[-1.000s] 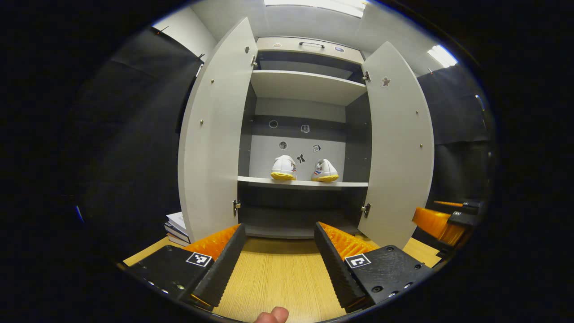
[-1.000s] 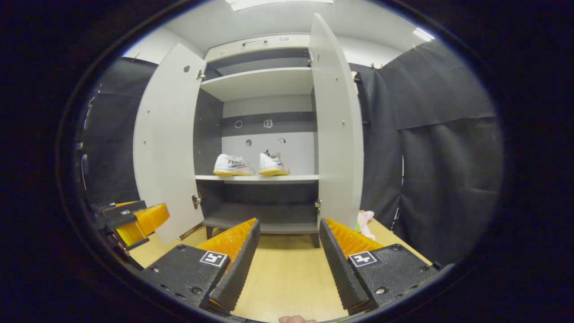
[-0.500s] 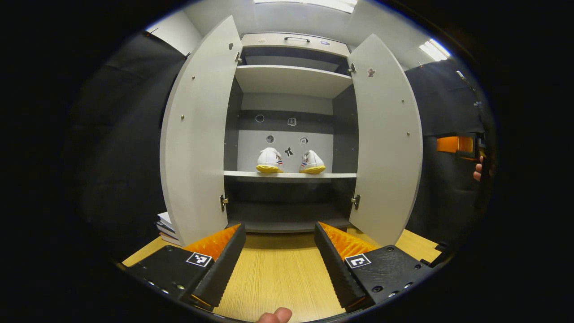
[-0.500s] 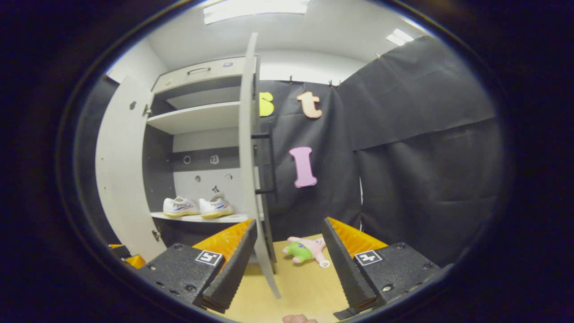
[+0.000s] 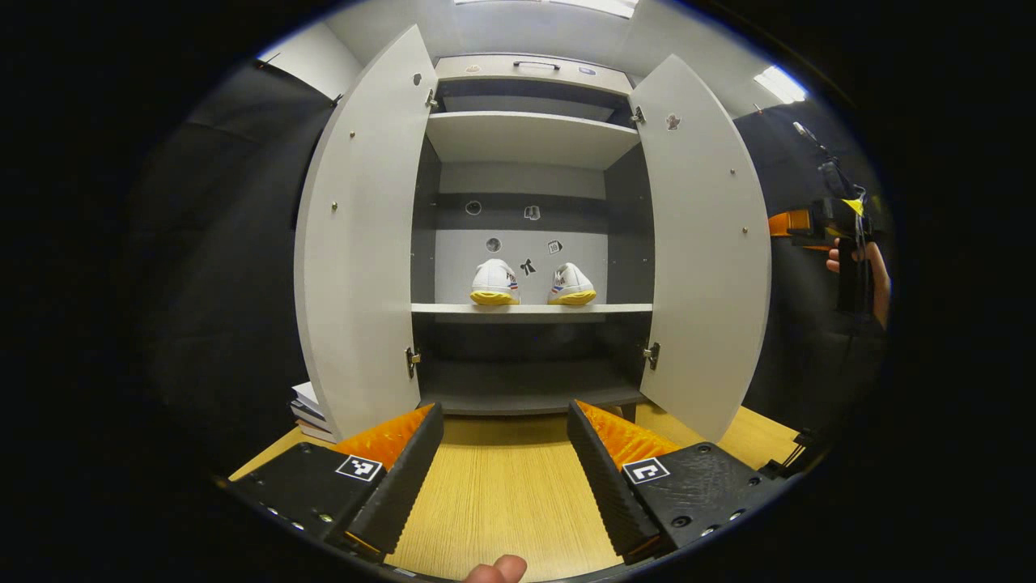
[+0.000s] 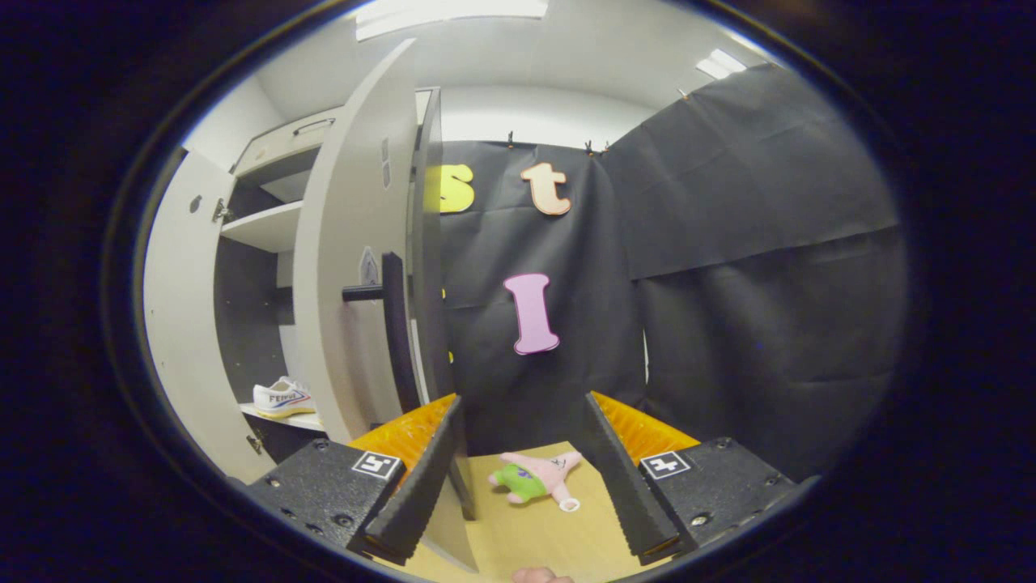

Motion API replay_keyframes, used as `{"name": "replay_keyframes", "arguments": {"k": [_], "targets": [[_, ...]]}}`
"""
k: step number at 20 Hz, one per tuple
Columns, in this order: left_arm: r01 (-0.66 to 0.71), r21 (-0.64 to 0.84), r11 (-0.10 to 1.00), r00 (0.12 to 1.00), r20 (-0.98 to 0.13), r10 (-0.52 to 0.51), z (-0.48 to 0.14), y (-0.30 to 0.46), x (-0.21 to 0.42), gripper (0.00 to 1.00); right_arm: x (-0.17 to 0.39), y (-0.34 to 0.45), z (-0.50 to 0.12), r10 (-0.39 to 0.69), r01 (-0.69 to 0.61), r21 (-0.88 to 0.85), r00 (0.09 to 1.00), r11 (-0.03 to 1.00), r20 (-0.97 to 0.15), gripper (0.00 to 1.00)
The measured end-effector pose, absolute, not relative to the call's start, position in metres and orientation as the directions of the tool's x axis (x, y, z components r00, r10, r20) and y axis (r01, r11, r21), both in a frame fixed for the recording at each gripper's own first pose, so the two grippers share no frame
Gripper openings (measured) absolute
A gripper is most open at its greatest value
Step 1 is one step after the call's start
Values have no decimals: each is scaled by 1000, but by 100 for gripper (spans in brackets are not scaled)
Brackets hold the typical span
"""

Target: Grab one shoe with the right hand and put it into the shoe cabinet, grab the other shoe with the left hand and put it into the shoe cabinet; then close the right door with the right hand and the left door with the left hand.

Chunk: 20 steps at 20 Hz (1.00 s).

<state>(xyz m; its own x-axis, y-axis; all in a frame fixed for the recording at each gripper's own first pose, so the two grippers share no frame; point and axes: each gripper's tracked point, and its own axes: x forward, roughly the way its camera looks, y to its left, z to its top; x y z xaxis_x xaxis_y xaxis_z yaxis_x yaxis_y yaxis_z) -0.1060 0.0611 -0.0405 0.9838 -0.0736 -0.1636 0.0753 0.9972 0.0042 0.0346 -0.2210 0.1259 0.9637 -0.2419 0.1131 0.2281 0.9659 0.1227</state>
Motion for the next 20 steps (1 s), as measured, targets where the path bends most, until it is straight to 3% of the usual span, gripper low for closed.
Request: {"name": "replay_keyframes", "arguments": {"k": [7, 20], "targets": [[78, 8, 997, 980, -183, -75, -48, 61, -106, 92, 49, -232, 158, -251, 235, 108, 954, 966, 165, 93], [79, 2, 997, 977, -201, -77, -55, 66, -108, 92, 45, -208, 159, -239, 223, 104, 954, 969, 182, 90]]}}
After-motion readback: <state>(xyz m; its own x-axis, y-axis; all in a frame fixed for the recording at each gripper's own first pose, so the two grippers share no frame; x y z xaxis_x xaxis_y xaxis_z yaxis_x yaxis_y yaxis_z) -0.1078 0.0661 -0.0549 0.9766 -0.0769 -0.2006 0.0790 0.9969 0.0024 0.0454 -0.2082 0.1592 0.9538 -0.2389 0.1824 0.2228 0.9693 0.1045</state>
